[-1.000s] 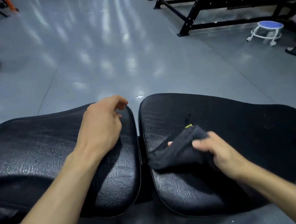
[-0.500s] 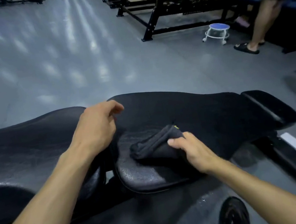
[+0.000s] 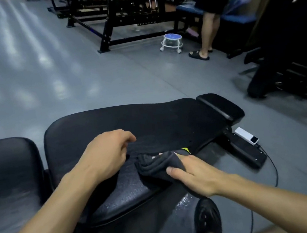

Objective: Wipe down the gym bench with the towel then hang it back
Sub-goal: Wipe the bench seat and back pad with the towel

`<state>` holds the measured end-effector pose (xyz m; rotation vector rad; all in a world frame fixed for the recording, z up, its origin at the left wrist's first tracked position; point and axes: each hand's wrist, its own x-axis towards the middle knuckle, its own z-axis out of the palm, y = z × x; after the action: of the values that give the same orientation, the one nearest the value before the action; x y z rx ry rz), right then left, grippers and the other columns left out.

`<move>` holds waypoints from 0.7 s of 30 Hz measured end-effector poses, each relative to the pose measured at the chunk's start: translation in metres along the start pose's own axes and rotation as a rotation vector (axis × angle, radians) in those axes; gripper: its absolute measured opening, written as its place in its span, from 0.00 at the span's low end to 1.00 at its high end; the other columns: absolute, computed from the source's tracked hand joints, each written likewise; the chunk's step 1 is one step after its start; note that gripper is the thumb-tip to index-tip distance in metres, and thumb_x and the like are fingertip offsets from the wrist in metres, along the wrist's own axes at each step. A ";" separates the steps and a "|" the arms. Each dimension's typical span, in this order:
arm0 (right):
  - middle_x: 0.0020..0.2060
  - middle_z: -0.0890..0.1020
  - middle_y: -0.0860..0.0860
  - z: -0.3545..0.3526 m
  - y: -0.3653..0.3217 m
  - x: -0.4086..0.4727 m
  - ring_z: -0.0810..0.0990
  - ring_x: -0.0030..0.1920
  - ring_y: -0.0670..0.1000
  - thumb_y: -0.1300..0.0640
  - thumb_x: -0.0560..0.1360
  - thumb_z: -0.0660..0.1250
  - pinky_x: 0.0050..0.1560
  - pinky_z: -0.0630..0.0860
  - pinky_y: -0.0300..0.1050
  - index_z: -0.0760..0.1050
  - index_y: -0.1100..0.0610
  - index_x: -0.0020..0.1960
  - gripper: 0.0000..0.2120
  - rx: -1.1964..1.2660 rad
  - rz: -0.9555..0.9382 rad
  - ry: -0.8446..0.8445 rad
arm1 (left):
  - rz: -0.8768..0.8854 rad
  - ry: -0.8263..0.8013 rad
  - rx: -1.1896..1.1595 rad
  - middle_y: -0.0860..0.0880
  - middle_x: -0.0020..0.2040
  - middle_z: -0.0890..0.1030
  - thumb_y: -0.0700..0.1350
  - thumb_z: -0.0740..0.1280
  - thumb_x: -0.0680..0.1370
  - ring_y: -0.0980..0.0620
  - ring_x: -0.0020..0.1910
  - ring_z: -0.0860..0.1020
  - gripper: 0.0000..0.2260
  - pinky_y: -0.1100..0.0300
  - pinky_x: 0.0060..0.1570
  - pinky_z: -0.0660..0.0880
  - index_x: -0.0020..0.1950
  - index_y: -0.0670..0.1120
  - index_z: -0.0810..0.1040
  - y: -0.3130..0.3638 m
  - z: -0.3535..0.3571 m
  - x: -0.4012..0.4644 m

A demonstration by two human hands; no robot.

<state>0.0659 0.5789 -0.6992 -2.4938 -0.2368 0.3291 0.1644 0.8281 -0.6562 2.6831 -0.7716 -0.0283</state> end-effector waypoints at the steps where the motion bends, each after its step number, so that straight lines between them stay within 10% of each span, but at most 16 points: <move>1: 0.65 0.78 0.46 -0.005 0.003 0.005 0.73 0.66 0.47 0.36 0.79 0.52 0.68 0.70 0.48 0.70 0.45 0.70 0.24 -0.049 -0.045 0.011 | 0.006 -0.010 0.004 0.59 0.58 0.81 0.40 0.59 0.79 0.51 0.58 0.79 0.19 0.52 0.55 0.77 0.63 0.58 0.79 0.002 0.002 0.003; 6: 0.42 0.76 0.41 -0.045 0.032 0.039 0.78 0.51 0.55 0.44 0.85 0.55 0.48 0.67 0.46 0.65 0.40 0.44 0.11 -0.257 0.078 0.023 | 0.025 -0.047 0.026 0.59 0.60 0.80 0.40 0.59 0.79 0.52 0.59 0.79 0.19 0.52 0.57 0.77 0.64 0.58 0.78 0.008 0.007 0.014; 9: 0.63 0.80 0.55 -0.055 0.046 0.056 0.77 0.66 0.60 0.42 0.84 0.54 0.61 0.71 0.48 0.72 0.52 0.64 0.17 -0.263 0.255 -0.015 | 0.021 -0.048 0.025 0.60 0.63 0.79 0.41 0.59 0.80 0.52 0.62 0.78 0.18 0.52 0.58 0.77 0.64 0.58 0.78 0.007 0.009 0.019; 12: 0.81 0.62 0.51 -0.033 0.050 0.046 0.58 0.81 0.53 0.34 0.79 0.53 0.79 0.58 0.50 0.53 0.51 0.83 0.38 -0.188 0.154 -0.094 | 0.028 -0.057 0.025 0.61 0.64 0.78 0.41 0.59 0.80 0.54 0.63 0.77 0.17 0.53 0.58 0.77 0.64 0.58 0.78 0.007 0.014 0.026; 16: 0.82 0.53 0.38 -0.010 0.062 0.030 0.44 0.82 0.43 0.34 0.79 0.54 0.80 0.50 0.47 0.49 0.32 0.81 0.32 0.014 -0.011 -0.064 | 0.044 -0.098 0.029 0.63 0.65 0.77 0.42 0.59 0.80 0.55 0.64 0.75 0.18 0.52 0.59 0.76 0.65 0.60 0.78 0.010 0.022 0.037; 21: 0.79 0.64 0.40 -0.008 0.103 0.053 0.56 0.80 0.40 0.45 0.83 0.55 0.81 0.50 0.41 0.61 0.47 0.81 0.27 0.079 -0.076 0.219 | 0.062 -0.117 0.043 0.65 0.66 0.76 0.43 0.60 0.81 0.56 0.66 0.73 0.18 0.52 0.61 0.76 0.65 0.60 0.78 0.009 0.031 0.048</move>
<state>0.1288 0.5049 -0.7634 -2.4118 -0.2238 0.0318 0.1966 0.7861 -0.6785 2.7162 -0.9004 -0.1568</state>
